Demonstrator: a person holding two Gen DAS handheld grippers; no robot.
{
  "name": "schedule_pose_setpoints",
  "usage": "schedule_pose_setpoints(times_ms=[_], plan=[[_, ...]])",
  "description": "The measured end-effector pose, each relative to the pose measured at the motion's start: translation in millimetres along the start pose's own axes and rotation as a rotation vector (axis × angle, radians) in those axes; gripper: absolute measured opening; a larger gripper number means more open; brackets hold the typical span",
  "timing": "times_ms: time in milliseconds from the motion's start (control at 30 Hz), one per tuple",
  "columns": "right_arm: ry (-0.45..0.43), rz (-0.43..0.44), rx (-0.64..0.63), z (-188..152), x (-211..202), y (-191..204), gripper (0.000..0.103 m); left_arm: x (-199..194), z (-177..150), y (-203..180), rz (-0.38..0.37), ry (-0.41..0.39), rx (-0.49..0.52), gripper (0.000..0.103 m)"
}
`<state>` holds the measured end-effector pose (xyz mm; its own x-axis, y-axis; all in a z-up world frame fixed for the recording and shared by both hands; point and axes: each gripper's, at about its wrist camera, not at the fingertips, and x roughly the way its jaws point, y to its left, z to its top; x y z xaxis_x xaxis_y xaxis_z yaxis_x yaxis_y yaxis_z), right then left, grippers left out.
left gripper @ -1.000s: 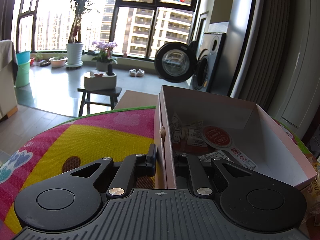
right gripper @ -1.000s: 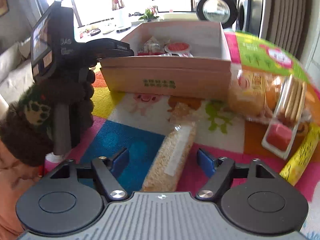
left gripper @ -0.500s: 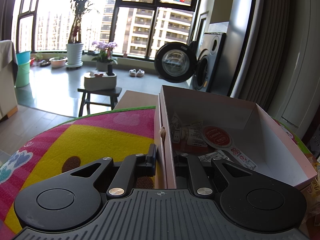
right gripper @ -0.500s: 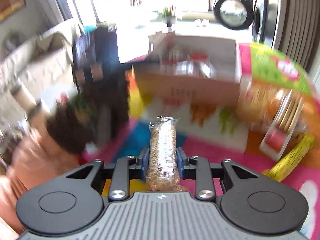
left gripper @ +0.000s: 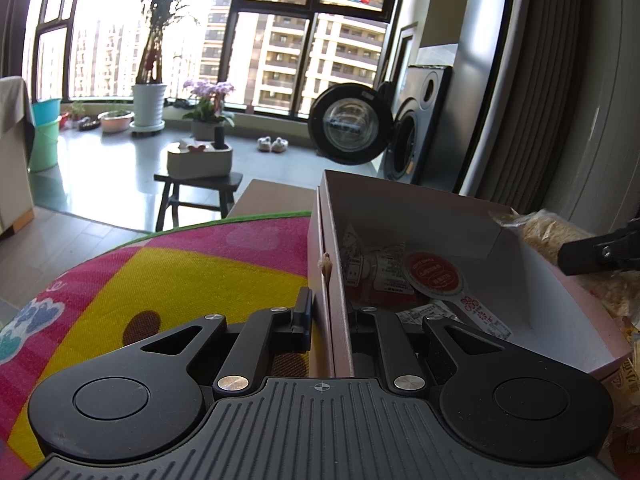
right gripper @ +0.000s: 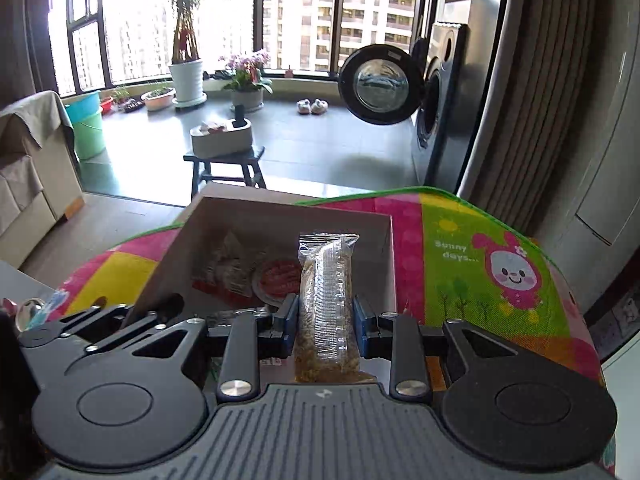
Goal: Organize objects
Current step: 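Carry the grain bag over the box and open the right tool inside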
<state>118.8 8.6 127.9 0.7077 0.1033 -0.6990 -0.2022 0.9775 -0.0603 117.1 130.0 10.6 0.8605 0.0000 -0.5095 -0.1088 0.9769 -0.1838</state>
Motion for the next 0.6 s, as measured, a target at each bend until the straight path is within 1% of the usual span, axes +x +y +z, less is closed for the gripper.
schedule_pose_setpoints(times_ms=[100,267,333,367,400,433,467,567,600], plan=[[0.034,-0.023,0.001,-6.1,23.2,3.3,0.028,0.2,0.2,0.4,0.0,0.0,0.0,0.014],[0.065,-0.033,-0.019,-20.7,28.4,8.1,0.028,0.1,0.2,0.4,0.0,0.0,0.0,0.014],[0.054,-0.043,-0.028,-23.0,27.7,9.5,0.029,0.1,0.2,0.4,0.0,0.0,0.0,0.014],[0.044,-0.051,-0.031,-24.0,24.9,9.0,0.035,0.1,0.3,0.4,0.0,0.0,0.0,0.014],[0.035,-0.06,-0.032,-23.5,22.6,8.8,0.046,0.2,0.4,0.4,0.001,0.0,0.0,0.014],[0.026,-0.063,-0.028,-23.1,19.0,7.2,0.05,0.2,0.3,0.4,0.0,0.0,0.001,0.014],[0.019,-0.053,-0.022,-23.4,14.5,5.3,0.052,0.1,0.3,0.6,-0.001,0.0,0.0,0.014],[-0.011,-0.013,0.002,-25.4,-10.1,-2.4,0.052,-0.5,-0.2,1.4,-0.002,0.001,-0.001,0.014],[-0.032,-0.013,0.0,-27.4,-20.6,-4.4,0.057,-0.6,-0.3,1.5,-0.002,0.001,0.0,0.014]])
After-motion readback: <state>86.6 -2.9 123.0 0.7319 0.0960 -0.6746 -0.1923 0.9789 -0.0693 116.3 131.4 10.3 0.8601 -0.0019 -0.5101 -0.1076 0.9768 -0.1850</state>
